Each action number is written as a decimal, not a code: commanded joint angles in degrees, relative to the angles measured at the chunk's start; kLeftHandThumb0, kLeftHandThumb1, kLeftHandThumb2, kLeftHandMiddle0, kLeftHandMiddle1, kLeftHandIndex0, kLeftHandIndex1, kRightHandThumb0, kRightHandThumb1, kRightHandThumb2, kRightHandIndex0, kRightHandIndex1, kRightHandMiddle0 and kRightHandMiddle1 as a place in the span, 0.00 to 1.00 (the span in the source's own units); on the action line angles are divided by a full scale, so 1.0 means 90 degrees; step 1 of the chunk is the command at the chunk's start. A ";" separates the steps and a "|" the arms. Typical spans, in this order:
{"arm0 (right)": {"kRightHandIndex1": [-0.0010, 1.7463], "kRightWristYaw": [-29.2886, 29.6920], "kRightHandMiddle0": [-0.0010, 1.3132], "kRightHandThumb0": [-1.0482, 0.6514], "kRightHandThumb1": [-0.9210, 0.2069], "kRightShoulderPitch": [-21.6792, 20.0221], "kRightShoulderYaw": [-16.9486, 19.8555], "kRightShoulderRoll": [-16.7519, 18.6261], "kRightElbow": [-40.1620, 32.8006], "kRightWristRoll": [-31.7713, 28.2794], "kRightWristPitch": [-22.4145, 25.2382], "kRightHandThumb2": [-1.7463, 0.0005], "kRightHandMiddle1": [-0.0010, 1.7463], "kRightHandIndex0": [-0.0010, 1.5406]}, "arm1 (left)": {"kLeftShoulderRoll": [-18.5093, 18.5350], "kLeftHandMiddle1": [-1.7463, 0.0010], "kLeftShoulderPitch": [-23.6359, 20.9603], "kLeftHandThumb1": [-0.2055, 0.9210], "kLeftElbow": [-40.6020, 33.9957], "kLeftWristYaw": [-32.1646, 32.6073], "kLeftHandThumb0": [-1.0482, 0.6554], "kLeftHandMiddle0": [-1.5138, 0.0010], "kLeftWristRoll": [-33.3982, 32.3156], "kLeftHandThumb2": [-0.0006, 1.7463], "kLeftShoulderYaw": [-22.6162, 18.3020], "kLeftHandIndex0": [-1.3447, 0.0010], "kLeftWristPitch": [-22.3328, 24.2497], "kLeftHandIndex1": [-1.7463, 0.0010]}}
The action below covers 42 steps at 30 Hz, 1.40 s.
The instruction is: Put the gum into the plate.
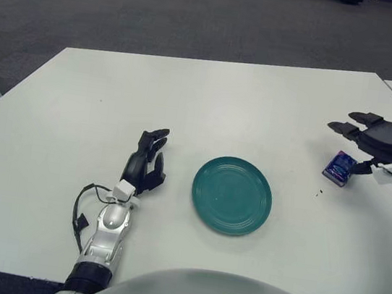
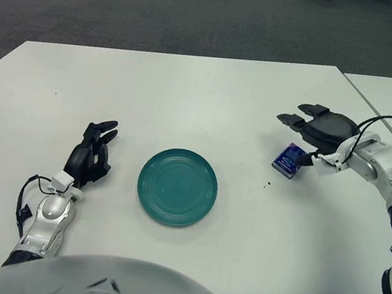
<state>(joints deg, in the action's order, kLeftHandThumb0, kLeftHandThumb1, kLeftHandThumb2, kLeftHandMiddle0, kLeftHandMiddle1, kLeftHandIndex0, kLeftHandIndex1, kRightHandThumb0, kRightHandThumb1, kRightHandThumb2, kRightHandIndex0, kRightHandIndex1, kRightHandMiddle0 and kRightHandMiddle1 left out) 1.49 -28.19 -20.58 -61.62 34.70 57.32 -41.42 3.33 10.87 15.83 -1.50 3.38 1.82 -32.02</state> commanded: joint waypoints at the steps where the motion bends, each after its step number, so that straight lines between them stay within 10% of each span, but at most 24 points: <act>1: 0.00 0.0574 0.01 0.00 0.00 -0.0208 -0.0279 -0.0023 0.0139 0.0469 -0.0040 0.76 0.00 0.00 | 0.0172 0.85 0.0141 1.00 0.0280 -0.0060 0.06 0.86 0.0036 0.55 -0.0082 1.00 -0.0129 0.52; 20: 0.01 0.2760 0.00 0.02 0.00 -0.0778 -0.1367 0.0122 0.1030 0.1786 0.0198 0.69 0.07 0.05 | 0.0490 0.91 0.0162 1.00 0.0315 -0.0192 0.06 0.87 0.0054 0.54 -0.0187 1.00 -0.0074 0.58; 42: 0.01 0.3405 0.00 0.05 0.00 -0.0950 -0.2097 0.0381 0.1861 0.1808 0.0244 0.69 0.10 0.06 | 0.0525 0.93 0.0262 1.00 0.0142 -0.0348 0.07 0.85 -0.0169 0.52 -0.0276 1.00 -0.0043 0.57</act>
<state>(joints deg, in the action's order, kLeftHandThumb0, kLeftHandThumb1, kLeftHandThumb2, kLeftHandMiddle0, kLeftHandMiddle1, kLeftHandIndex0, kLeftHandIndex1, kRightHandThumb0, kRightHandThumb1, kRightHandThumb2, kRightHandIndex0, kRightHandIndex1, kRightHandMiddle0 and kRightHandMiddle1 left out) 31.72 -35.98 -38.66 -58.94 50.89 73.63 -39.32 7.83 12.17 16.16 -4.25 2.42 -0.16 -32.83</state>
